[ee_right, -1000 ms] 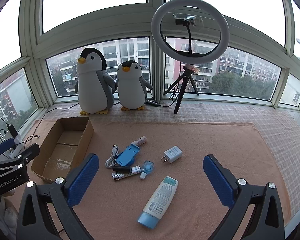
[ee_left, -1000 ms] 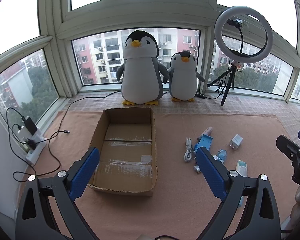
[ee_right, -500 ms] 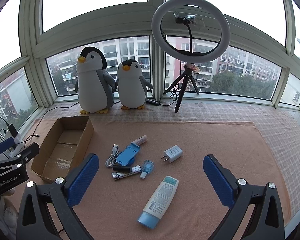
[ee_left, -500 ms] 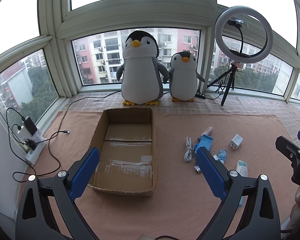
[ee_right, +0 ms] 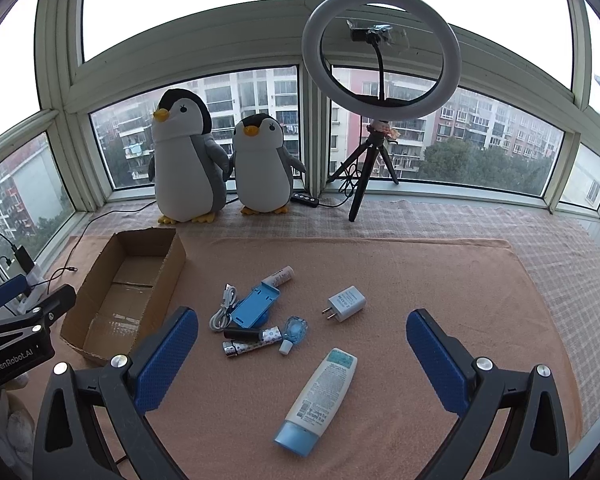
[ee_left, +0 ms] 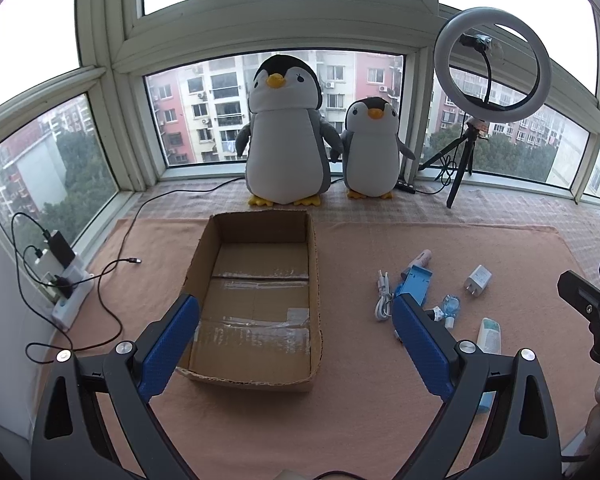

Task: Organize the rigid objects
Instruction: 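Move the right tool toward the white-and-blue sunscreen tube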

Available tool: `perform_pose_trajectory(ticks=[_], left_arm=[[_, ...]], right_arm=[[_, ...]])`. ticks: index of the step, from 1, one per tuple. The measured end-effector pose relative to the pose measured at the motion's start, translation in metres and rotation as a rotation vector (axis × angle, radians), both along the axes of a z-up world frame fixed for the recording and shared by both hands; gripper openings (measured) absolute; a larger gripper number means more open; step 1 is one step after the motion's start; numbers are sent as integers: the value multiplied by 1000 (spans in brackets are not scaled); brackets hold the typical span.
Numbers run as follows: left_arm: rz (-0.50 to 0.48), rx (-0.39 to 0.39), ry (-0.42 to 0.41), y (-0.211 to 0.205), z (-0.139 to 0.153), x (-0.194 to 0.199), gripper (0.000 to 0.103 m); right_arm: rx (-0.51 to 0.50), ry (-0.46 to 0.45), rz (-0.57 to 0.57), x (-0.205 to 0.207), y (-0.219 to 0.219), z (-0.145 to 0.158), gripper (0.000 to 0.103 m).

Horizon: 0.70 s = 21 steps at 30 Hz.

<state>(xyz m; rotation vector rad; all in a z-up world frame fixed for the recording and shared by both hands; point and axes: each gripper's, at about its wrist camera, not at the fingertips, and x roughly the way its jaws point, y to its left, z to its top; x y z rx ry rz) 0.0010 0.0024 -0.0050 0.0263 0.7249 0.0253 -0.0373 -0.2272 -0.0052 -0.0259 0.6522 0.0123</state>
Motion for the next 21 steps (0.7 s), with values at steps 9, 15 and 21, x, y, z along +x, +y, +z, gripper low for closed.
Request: perform_pose_trajectory(ticks=[9,15,21], left_arm=[[43,8,24,23,-13,10,97],[117,7,86,56,-38,26,97],[168,13,159,84,-72,43,97]], right_arm=[[14,19,-5,4,-7,-5,103],[17,30,-14,6,-12,-9,103],[10,45,-16,9,-20,-15,103]])
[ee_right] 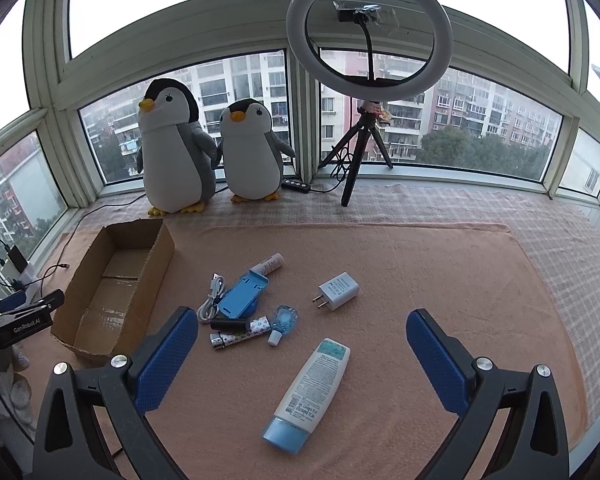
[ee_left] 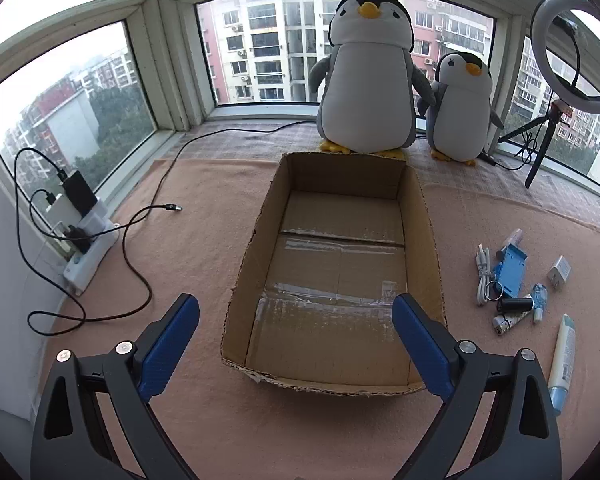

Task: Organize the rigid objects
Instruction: 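Move the right tool toward the white-and-blue sunscreen tube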

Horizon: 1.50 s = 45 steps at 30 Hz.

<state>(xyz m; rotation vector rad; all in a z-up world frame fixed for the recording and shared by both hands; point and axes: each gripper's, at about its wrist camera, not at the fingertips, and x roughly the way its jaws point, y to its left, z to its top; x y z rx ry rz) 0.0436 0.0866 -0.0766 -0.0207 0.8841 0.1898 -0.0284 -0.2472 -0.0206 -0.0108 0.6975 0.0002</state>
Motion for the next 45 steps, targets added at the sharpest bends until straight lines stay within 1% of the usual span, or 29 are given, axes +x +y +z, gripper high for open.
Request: perform_pose_trajectory(ticks=[3,6,11,13,18,20,22,25,27,29,35,38,40,43,45], left_arm=[[30,1,22,12,-14,6,97],[55,17,33,22,-22,12,96],[82,36,48,34,-32,23,95],[82,29,49,38,-34,25,95],[89,59,50,47,-41,32,94],[92,60,62,51,-46,35,91],[95,57,71,54,-51,36,90],[95,34,93,57,-59,36,81],[91,22,108,57,-66,36,79],[84,18,123,55,-73,37,72],[64,2,143,51,-84,40,59],[52,-3,153,49,-88,41,53],[46,-4,154,47,-90,41,50],[40,-2,145,47,-90,41,50],[37,-5,143,47,-90,41,50]], right_arm=[[-14,3,-6,2,-7,-4,103],[-2,13,-18,4,-19,-9,103],[40,68,-52,9,-37,-24,103],[40,88,-62,10,-40,-32,103],[43,139,-61,12,-39,-52,103],[42,158,-61,13,-37,-59,103],[38,175,-63,13,-35,-66,103],[33,194,-73,12,-33,-75,103],[32,204,-79,12,-32,-81,103],[29,218,-84,11,-29,-87,103],[14,260,-83,11,-17,-104,99],[-3,291,-84,13,-10,-115,95],[-10,315,-84,14,-6,-123,91],[-22,351,-85,17,-1,-134,88],[-20,378,-85,19,2,-141,84]])
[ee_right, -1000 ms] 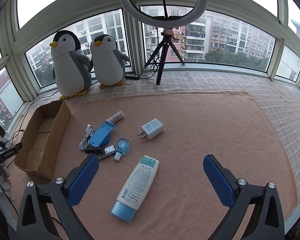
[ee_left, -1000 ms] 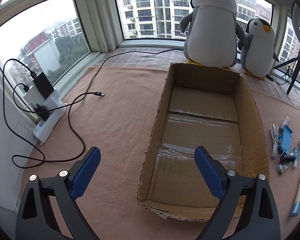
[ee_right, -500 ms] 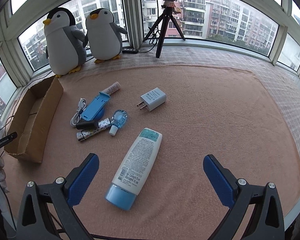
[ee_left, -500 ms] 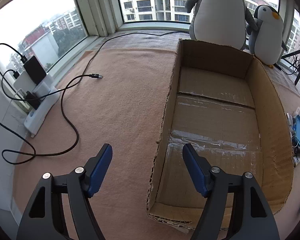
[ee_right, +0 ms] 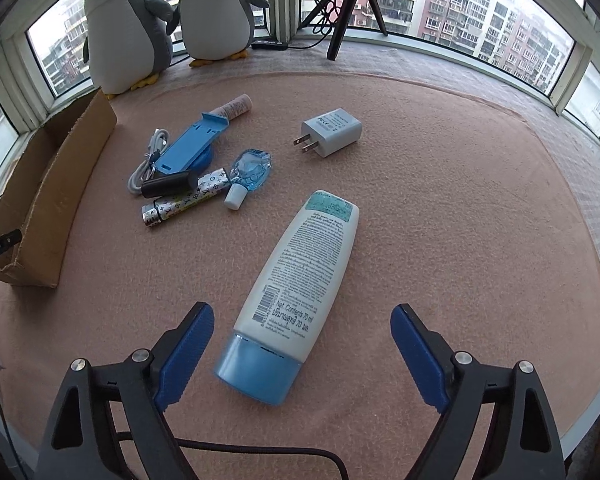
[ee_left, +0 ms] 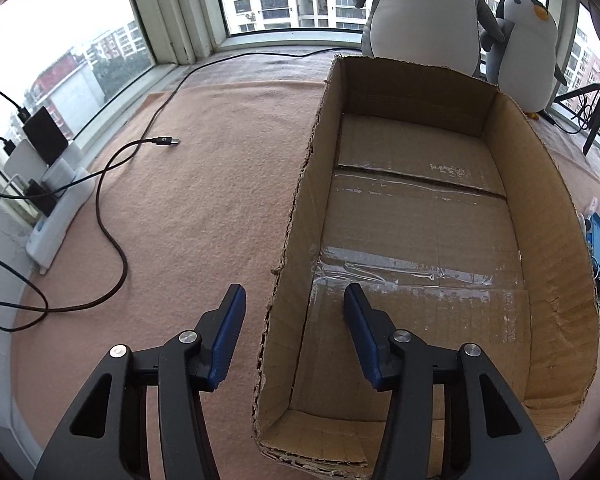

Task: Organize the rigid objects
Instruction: 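Move the right tool toward the white-and-blue sunscreen tube, then close the right gripper around the sunscreen tube and lift it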

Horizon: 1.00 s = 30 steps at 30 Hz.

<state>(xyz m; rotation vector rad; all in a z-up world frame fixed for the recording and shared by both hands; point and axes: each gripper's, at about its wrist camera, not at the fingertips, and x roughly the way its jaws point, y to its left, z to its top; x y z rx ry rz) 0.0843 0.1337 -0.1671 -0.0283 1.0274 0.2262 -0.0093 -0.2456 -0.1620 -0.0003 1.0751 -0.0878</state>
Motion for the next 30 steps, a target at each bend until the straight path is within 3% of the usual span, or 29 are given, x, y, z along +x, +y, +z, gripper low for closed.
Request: perform_pose_trajectory(ticks=[5,11,19,21,30], left_arm=[[-1,-7,-5,2,0,0,50],[2,-11,-8,2,0,0,50],[3,-10,-8,3,0,0,50],[2,-10,-8,3,0,0,50],[4,-2,-11,3,0,-1,50]], right_arm=[[-12,42,8,2,7,-13,80],[-22,80,10,4,3,-22,63],[6,65,15,11,-13,-21,52],[0,65,27,14,-12,-19,43],[24,66,46,16,-13,-16,43]])
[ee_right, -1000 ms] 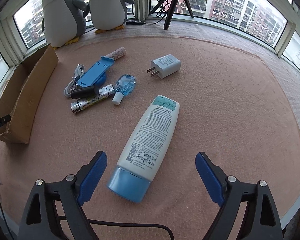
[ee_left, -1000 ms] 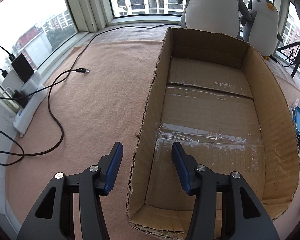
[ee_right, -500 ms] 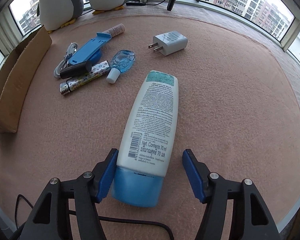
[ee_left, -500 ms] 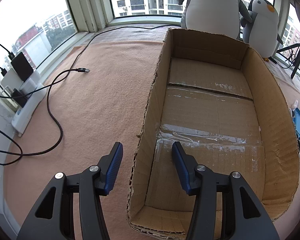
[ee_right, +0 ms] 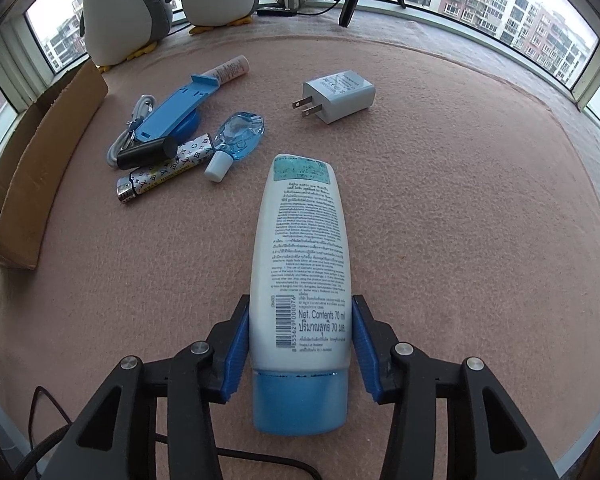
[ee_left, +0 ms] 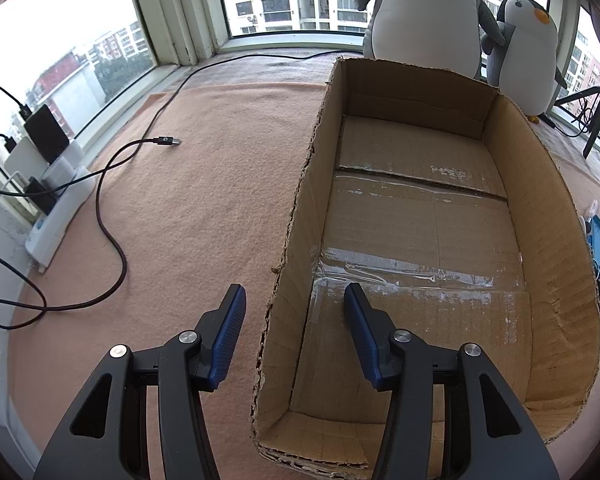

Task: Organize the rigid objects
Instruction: 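Close the right gripper around the sunscreen tube and lift it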

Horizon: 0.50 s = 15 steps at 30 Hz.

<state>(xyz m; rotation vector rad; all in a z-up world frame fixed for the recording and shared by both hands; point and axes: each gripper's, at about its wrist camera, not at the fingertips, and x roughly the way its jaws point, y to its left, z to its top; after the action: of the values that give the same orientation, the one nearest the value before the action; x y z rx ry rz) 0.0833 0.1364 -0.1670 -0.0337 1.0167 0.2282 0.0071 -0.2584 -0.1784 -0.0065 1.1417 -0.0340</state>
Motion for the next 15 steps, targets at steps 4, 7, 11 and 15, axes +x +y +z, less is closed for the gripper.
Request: perform_pose_trajectory(ticks=[4,7,11,15], left_arm=[[0,2,1,-1,0,0,50],[-1,9,1,-2,0,0,50],[-1,12,0,-2,0,0,50],[0,12,0,-2,0,0,50]], right_arm=[[24,-28,-22,-4,-6,6,43],[24,-47,-26,-5,-8,10,43],[24,-41,-39,-2,-12,7,43],[49,-54,-53,1,-17,12,43]])
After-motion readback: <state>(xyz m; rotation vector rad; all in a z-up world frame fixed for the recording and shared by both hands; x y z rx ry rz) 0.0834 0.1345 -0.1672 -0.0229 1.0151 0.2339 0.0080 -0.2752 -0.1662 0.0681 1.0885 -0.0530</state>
